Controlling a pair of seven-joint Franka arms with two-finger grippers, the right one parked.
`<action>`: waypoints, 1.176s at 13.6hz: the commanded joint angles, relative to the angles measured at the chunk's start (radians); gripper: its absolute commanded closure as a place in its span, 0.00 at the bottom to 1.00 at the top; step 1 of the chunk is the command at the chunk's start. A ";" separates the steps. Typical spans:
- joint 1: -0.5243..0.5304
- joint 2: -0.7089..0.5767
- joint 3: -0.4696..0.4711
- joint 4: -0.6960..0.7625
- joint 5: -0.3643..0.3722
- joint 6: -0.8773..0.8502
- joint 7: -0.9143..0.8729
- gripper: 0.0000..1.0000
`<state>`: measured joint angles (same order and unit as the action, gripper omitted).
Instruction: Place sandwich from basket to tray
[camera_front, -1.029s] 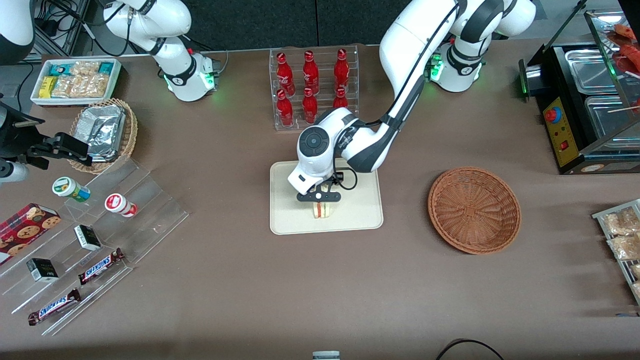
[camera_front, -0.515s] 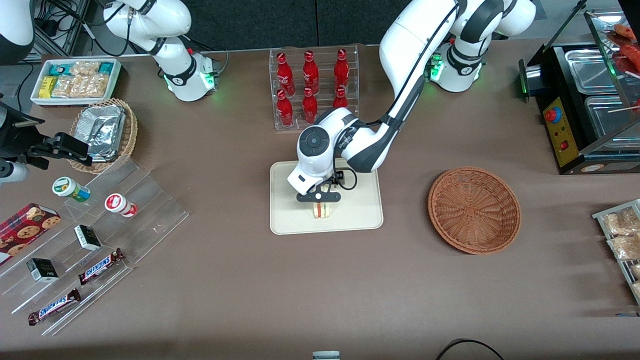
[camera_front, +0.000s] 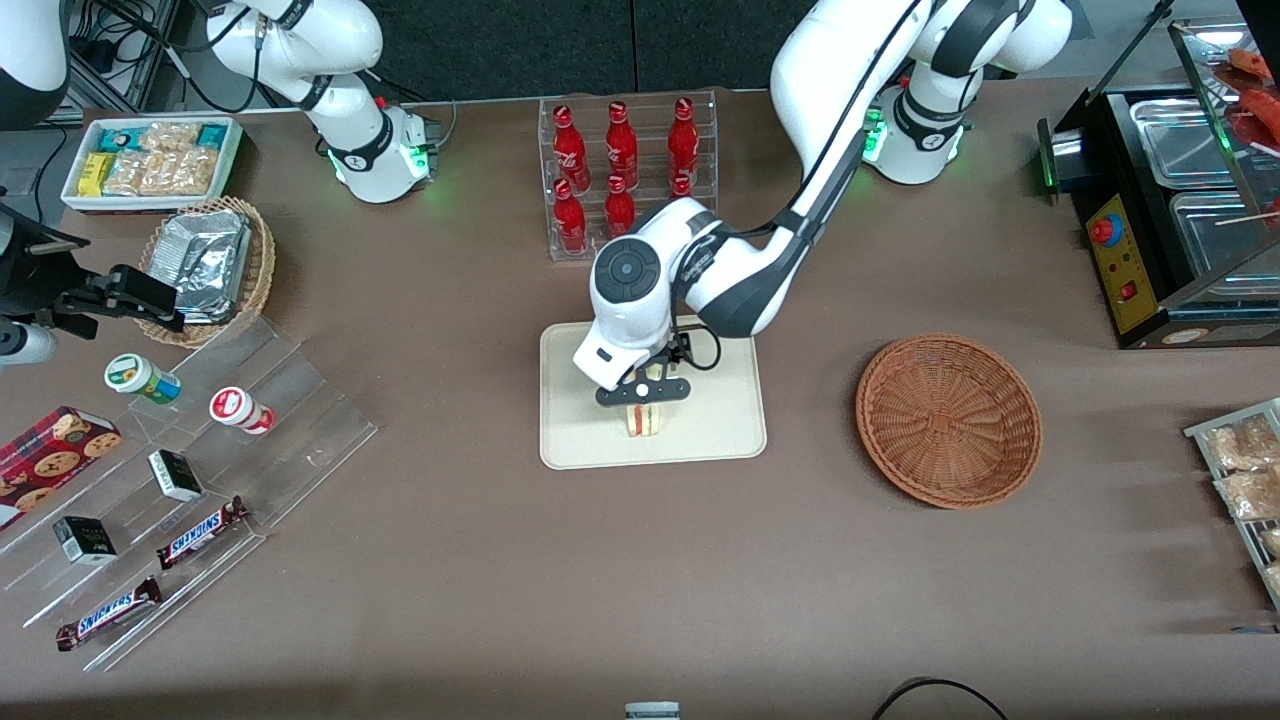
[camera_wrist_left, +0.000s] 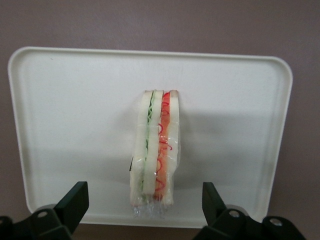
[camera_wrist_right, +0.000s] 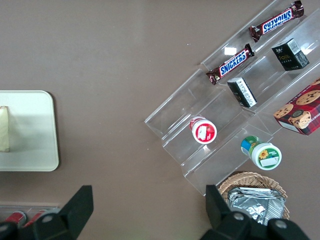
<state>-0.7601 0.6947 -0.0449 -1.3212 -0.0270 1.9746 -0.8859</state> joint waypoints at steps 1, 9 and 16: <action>0.042 -0.061 0.002 -0.006 -0.013 -0.068 -0.007 0.00; 0.284 -0.242 -0.001 -0.137 -0.053 -0.257 0.189 0.00; 0.444 -0.389 -0.001 -0.252 -0.042 -0.361 0.387 0.00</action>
<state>-0.3696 0.3909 -0.0361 -1.5012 -0.0640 1.6304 -0.5613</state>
